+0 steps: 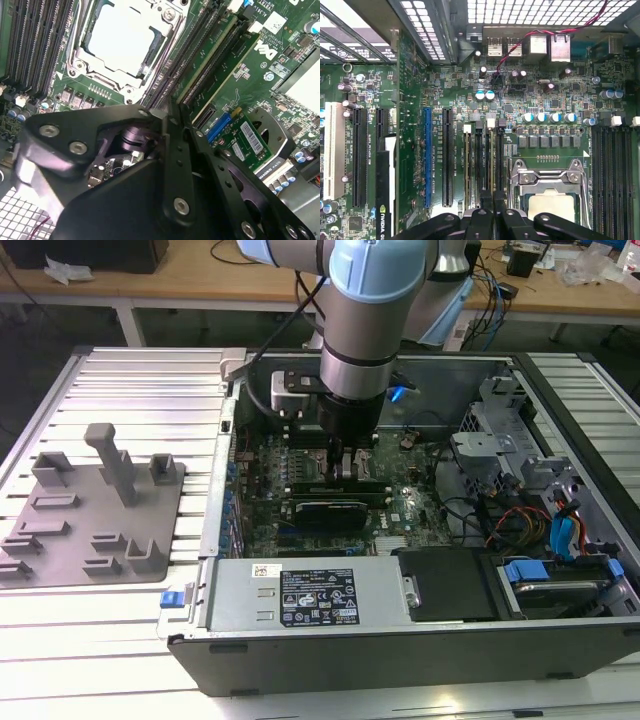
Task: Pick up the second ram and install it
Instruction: 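Insert the second ram into the second slot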
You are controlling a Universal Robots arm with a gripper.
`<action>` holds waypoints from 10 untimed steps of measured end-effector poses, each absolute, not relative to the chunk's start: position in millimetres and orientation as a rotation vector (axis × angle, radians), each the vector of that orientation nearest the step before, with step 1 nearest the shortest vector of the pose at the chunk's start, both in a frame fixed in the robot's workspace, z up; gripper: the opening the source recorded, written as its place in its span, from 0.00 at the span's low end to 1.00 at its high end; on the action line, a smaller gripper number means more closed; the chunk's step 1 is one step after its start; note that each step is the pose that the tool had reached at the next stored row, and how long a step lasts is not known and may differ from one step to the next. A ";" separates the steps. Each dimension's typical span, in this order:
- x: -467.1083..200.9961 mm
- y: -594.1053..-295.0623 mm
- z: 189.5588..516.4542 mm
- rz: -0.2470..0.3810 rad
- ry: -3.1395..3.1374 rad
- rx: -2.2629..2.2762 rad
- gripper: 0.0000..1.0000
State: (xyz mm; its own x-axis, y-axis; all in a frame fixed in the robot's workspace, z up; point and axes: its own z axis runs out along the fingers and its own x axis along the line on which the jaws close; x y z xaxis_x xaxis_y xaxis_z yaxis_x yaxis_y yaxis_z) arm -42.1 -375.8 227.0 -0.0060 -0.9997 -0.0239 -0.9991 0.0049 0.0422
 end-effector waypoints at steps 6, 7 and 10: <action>-42.1 -375.8 246.8 -0.069 -2.217 2.210 0.18; -42.1 -375.8 252.2 -0.060 -2.219 2.217 0.18; -42.4 -375.8 255.4 -0.027 -2.231 2.236 0.18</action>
State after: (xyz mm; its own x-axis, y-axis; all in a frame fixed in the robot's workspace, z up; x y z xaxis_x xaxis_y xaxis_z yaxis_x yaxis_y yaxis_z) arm -42.4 -375.8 255.4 0.0023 -0.9997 -0.0238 -1.0000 -0.0023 0.0000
